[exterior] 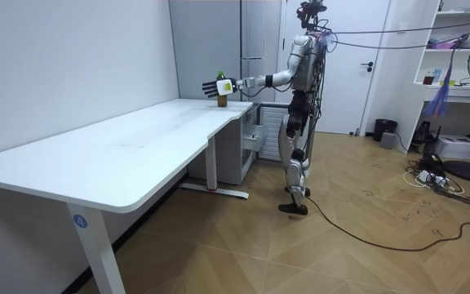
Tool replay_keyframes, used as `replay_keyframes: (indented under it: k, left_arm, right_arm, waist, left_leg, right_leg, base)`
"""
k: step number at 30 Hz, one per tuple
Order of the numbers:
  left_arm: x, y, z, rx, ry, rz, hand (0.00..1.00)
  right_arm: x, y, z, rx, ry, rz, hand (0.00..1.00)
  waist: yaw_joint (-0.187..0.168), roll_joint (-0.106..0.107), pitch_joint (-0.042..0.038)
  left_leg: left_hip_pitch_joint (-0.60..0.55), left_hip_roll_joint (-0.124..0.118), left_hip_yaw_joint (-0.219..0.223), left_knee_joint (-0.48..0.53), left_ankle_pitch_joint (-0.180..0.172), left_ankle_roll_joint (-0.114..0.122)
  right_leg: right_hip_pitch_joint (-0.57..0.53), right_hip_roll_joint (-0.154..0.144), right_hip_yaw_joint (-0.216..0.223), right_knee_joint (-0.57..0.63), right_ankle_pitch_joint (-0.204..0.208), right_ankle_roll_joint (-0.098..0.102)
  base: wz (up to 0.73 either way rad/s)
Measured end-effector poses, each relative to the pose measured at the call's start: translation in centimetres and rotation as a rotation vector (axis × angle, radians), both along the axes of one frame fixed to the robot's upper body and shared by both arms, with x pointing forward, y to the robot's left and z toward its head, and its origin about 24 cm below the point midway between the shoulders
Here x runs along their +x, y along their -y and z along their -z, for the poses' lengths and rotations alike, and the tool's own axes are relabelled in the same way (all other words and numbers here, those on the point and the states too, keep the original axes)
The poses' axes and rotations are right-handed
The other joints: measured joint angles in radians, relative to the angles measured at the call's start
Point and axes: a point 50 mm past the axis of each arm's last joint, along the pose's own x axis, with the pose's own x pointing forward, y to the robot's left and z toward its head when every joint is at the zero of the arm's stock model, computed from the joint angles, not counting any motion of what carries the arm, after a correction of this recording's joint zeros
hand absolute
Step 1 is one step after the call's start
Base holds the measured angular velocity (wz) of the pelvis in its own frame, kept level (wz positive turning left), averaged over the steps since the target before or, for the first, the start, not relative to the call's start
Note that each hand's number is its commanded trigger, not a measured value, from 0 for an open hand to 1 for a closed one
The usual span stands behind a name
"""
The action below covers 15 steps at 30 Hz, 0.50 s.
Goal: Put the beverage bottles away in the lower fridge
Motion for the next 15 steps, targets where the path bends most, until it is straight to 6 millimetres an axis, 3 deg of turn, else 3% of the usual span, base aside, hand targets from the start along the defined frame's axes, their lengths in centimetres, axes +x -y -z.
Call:
replay_keyframes:
  k: [9, 15]
  left_arm:
    - [1.0, -0.7, -1.5, -0.037, 0.051, -0.005, 0.00]
    - [1.5, -0.7, -1.5, -0.104, 0.065, -0.004, 0.00]
  right_arm:
    - [-1.7, 0.8, -0.2, -0.040, -0.093, -0.099, 0.00]
    - [-2.0, 0.9, -0.2, -0.040, -0.136, -0.138, 0.00]
  waist:
    - [0.000, 0.032, -0.0034]
    - [0.001, 0.032, -0.0032]
  left_leg:
    - [0.015, 0.005, 0.013, -0.009, 0.000, 0.000]
    - [0.018, 0.007, 0.018, -0.009, 0.000, -0.001]
  right_leg:
    - [0.004, 0.005, 0.012, 0.001, 0.000, -0.001]
    - [0.004, 0.008, 0.027, 0.003, 0.000, -0.001]
  base:
    - [-0.04]
    - [-0.02]
